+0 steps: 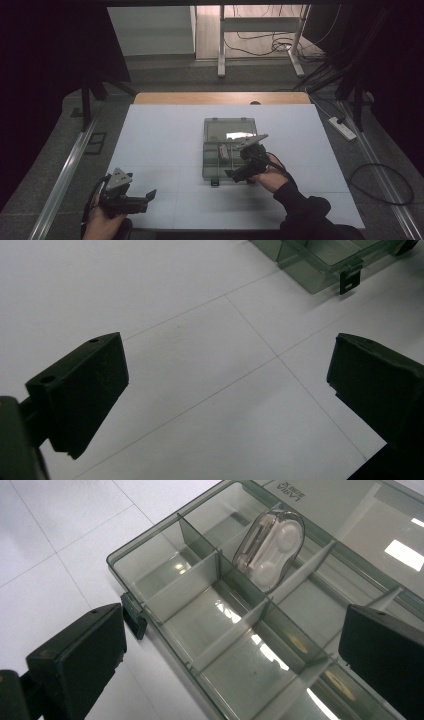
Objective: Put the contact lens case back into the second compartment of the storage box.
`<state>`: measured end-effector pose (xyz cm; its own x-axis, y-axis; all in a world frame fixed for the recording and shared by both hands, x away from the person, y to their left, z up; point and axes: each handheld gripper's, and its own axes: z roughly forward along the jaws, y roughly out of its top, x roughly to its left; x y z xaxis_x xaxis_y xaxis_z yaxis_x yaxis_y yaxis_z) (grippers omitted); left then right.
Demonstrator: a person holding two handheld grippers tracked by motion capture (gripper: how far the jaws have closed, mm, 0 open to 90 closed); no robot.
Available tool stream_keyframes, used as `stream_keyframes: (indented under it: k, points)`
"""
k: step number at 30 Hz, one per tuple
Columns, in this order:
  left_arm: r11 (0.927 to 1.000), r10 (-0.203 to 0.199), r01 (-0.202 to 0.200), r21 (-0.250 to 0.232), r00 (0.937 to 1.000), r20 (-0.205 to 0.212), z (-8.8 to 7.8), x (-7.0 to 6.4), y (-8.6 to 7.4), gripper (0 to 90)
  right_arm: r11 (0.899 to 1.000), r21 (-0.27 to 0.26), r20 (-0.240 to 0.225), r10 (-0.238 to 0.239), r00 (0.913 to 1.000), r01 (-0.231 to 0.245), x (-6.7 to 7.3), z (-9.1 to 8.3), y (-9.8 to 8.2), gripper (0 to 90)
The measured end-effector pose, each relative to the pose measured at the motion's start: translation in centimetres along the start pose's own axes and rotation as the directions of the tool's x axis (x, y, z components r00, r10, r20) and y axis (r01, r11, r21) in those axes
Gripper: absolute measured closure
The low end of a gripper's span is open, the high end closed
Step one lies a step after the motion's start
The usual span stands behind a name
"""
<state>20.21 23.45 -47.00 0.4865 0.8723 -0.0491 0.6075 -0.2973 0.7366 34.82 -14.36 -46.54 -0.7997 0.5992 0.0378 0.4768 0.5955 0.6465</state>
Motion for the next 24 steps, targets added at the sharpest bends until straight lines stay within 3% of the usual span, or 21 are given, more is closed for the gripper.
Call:
stream_keyframes:
  k: [24]
  points:
    - [1.0000, 0.000, 0.000, 0.001, 1.0000, -0.001, 0.0, 0.0, 0.0, 3.1, 1.000, -0.030, -0.004, 0.007, 1.0000, -0.007, -0.4, -2.9, -1.7, 0.0]
